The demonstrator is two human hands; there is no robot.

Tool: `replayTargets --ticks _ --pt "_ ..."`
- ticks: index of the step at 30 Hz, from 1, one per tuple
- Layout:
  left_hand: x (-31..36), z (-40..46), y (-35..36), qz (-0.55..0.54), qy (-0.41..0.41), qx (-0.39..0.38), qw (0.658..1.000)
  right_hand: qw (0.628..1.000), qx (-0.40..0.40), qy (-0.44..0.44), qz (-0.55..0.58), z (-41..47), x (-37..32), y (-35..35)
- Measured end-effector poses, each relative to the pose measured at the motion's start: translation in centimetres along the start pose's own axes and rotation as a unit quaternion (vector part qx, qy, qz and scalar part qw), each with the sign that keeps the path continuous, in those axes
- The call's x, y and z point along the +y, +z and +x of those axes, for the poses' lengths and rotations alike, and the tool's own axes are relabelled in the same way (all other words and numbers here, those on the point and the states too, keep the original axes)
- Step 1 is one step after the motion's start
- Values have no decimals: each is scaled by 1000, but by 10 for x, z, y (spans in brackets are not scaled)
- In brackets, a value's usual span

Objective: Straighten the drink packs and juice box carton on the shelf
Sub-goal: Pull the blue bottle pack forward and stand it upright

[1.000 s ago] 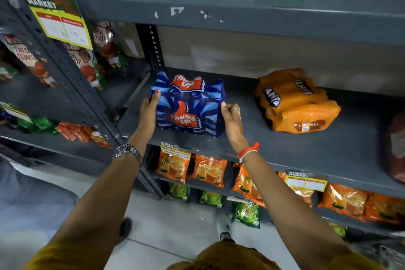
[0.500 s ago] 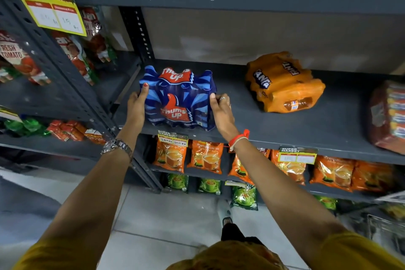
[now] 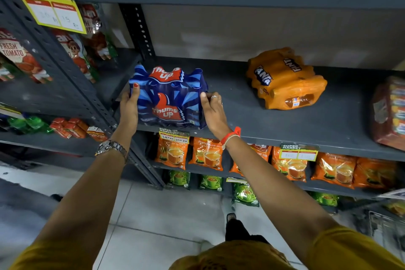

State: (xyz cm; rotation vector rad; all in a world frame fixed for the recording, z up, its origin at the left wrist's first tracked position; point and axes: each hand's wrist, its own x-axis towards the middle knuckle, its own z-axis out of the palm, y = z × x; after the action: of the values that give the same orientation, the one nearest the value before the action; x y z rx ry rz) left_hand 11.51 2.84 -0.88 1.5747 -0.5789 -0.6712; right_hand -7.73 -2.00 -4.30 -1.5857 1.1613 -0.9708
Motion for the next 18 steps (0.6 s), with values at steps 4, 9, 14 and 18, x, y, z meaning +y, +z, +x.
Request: replayTargets --ticks 4,9,14,18 --pt "3 5 -2 -1 -7 -26 1000 1000 17 -2 6 -1 -3 0" --pt "8 5 5 8 -7 -46 999 999 47 13 20 0 -7 0" --pt "7 7 5 23 10 -68 997 999 47 11 -5 0 -5 -6" --pt "2 8 4 26 17 -69 997 999 50 16 -3 0 -2 -5"
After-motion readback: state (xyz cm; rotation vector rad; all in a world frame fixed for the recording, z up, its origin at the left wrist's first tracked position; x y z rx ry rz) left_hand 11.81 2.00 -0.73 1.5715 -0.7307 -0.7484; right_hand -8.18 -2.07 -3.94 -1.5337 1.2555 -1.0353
